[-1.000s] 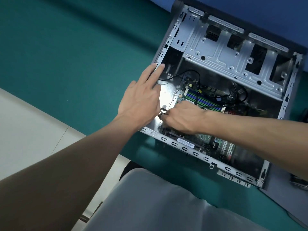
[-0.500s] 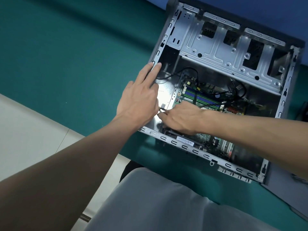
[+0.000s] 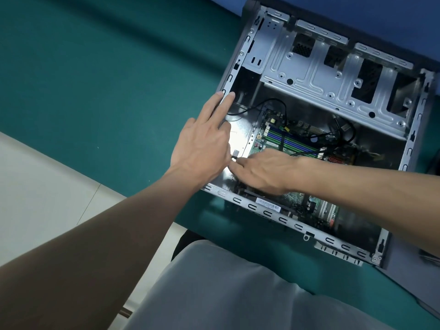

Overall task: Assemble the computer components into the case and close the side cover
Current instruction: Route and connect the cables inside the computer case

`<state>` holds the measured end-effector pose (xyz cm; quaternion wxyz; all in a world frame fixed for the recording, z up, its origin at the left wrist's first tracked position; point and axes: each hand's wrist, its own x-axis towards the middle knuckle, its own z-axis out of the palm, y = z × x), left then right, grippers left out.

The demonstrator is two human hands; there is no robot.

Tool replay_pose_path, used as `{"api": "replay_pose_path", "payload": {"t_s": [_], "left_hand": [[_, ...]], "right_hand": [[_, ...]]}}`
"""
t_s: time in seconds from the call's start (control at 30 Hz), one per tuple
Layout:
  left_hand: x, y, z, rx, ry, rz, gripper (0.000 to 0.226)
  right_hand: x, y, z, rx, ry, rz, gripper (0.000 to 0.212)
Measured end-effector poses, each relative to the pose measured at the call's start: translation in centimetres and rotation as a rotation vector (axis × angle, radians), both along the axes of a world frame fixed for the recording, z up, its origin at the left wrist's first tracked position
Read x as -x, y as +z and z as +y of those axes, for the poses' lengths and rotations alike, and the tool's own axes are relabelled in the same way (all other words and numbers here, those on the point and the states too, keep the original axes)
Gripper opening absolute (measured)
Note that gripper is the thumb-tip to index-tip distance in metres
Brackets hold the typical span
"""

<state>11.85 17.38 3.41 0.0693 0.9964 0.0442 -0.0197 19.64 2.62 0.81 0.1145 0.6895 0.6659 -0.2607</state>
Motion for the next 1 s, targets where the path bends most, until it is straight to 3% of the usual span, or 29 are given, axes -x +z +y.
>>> {"api": "replay_pose_path", "payload": {"t_s": [0.23, 0.4, 0.67, 0.8, 1.0], "left_hand": [[0.00, 0.07, -0.01, 0.000, -0.003, 0.000, 0.019], [-0.06, 0.07, 0.04, 0.005, 0.001, 0.001, 0.019], [-0.08, -0.03, 0.00, -0.002, 0.000, 0.003, 0.019], [-0.07, -0.01, -0.03, -0.005, -0.001, 0.006, 0.019], [-0.06, 0.02, 0.00, -0.015, -0.002, 0.009, 0.020]], "right_hand": [[0.28, 0.09, 0.45, -0.055, -0.013, -0.131, 0.033], [-0.02, 0.22, 0.49, -0.032, -0.010, -0.002, 0.023], [0.16, 0.37, 0.59, -0.018, -0.075, -0.132, 0.042], [0.23, 0.14, 0.18, 0.007, -0.050, -0.053, 0.021], [0.44, 0.58, 0.31, -0.022, -0.055, -0.126, 0.017]]}}
